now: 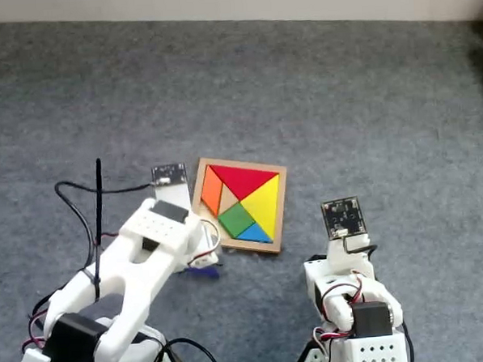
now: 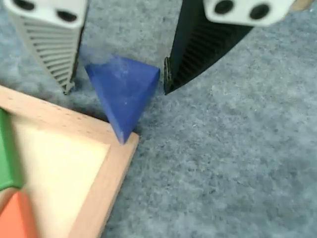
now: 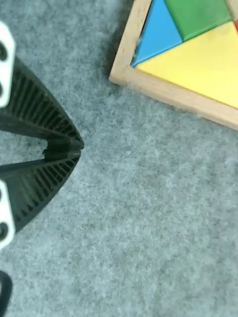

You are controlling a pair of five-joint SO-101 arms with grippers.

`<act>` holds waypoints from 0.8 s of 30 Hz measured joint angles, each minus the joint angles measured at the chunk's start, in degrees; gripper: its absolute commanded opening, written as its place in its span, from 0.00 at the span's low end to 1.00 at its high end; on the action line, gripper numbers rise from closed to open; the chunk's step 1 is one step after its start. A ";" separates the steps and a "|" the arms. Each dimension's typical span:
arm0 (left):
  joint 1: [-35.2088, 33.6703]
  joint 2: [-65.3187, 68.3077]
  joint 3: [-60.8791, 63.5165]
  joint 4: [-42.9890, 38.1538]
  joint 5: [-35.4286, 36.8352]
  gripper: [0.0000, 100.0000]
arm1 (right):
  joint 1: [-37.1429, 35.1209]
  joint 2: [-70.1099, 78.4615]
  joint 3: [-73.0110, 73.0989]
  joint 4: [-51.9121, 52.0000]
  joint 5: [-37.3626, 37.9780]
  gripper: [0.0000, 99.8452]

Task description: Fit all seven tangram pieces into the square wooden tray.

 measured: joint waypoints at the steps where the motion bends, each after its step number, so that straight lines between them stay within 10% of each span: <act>1: 0.00 -0.09 0.44 -1.05 0.00 0.28 | 0.00 0.00 0.00 0.00 0.00 0.01; 12: 0.88 -0.70 0.62 -3.87 0.26 0.03 | 0.00 0.00 0.00 0.00 0.00 0.01; 24: 0.70 -0.62 -1.58 -2.81 0.00 0.01 | 0.00 0.00 0.00 0.00 0.00 0.01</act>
